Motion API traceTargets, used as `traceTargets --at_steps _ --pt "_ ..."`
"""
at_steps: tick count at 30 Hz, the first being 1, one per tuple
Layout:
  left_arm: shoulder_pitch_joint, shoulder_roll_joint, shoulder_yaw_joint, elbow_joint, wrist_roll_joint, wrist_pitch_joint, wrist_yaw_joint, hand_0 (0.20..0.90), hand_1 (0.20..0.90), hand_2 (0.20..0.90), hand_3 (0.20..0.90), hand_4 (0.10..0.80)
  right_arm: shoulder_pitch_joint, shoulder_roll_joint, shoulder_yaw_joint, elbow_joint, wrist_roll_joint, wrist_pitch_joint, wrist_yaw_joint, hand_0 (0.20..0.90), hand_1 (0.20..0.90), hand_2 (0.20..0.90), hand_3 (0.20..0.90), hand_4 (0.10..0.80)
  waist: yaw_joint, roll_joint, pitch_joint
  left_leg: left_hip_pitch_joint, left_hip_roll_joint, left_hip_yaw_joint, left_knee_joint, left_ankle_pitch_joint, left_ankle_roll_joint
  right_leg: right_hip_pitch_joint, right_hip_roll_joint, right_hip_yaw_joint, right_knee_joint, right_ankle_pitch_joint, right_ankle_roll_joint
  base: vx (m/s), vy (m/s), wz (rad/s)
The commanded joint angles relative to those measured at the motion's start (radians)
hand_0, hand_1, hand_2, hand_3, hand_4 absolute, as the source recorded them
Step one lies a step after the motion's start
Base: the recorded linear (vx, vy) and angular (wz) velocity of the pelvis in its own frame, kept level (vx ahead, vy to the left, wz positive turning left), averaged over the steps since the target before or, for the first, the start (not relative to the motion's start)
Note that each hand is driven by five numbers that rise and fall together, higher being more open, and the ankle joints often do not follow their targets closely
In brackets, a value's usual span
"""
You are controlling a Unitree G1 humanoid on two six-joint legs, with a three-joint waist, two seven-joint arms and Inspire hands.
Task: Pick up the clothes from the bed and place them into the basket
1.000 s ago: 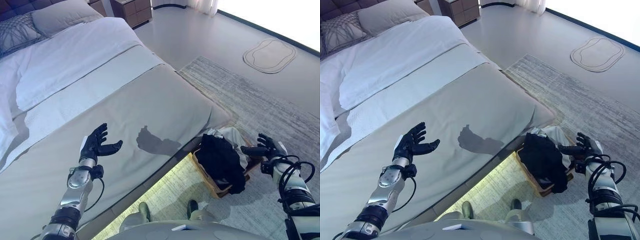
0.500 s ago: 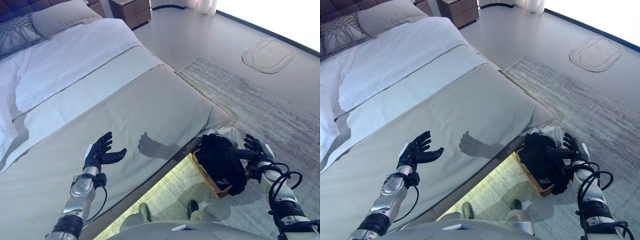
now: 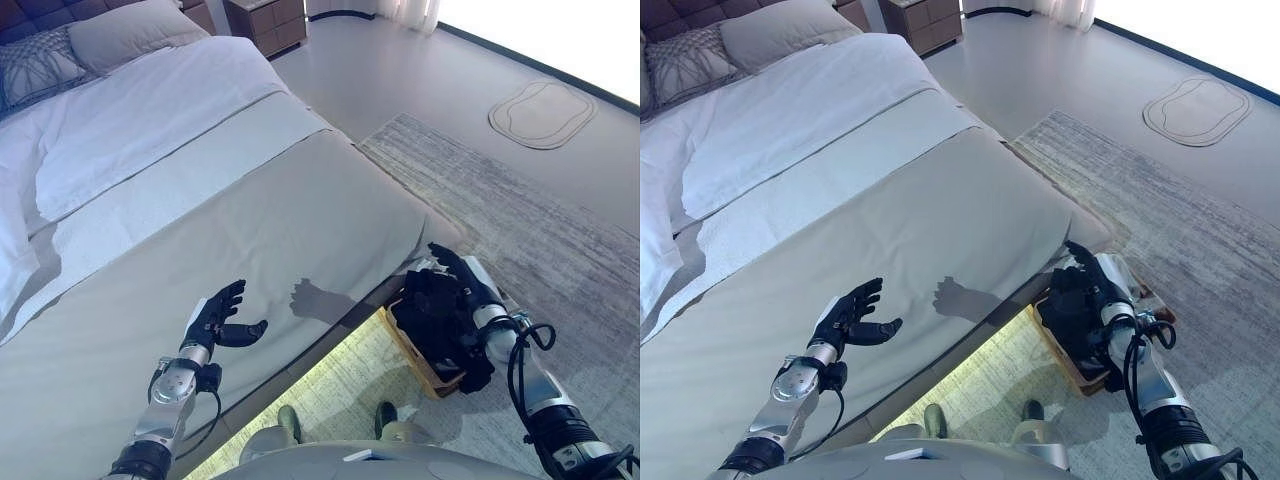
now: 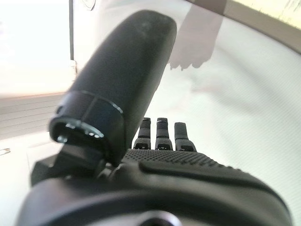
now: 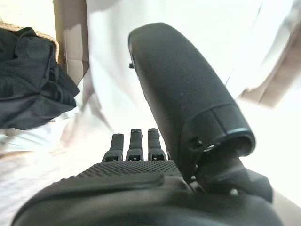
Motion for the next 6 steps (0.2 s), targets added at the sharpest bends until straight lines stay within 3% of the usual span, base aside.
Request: traceTargets --at_steps 1,6 --pt "-0.050 0.041 0.017 0.001 0.036 -0.029 -0.011 0.900 0.900 0.900 0.900 0.800 -0.044 -0.046 -0.012 -0.138 -0.083 -0.103 -0.030 0.900 0.900 0.900 0.900 0.800 0.025 -0.026 -0.042 -0.066 0.024 -0.079 0.041 -0.017 -0.056 -0.043 -0.011 -0.009 0.154 -0.124 0.009 0.029 -0.004 0.24" --pt "-0.035 0.038 0.025 -0.008 0.015 -0.010 -0.054 0.900 0.900 0.900 0.900 0.800 -0.034 -0.046 0.016 -0.180 -0.079 -0.058 -0.012 0.900 0.900 0.900 0.900 0.800 0.053 -0.026 -0.044 -0.079 0.012 -0.114 0.033 -0.011 -0.056 -0.035 -0.014 -0.029 0.157 -0.130 0.009 0.025 -0.007 0.21"
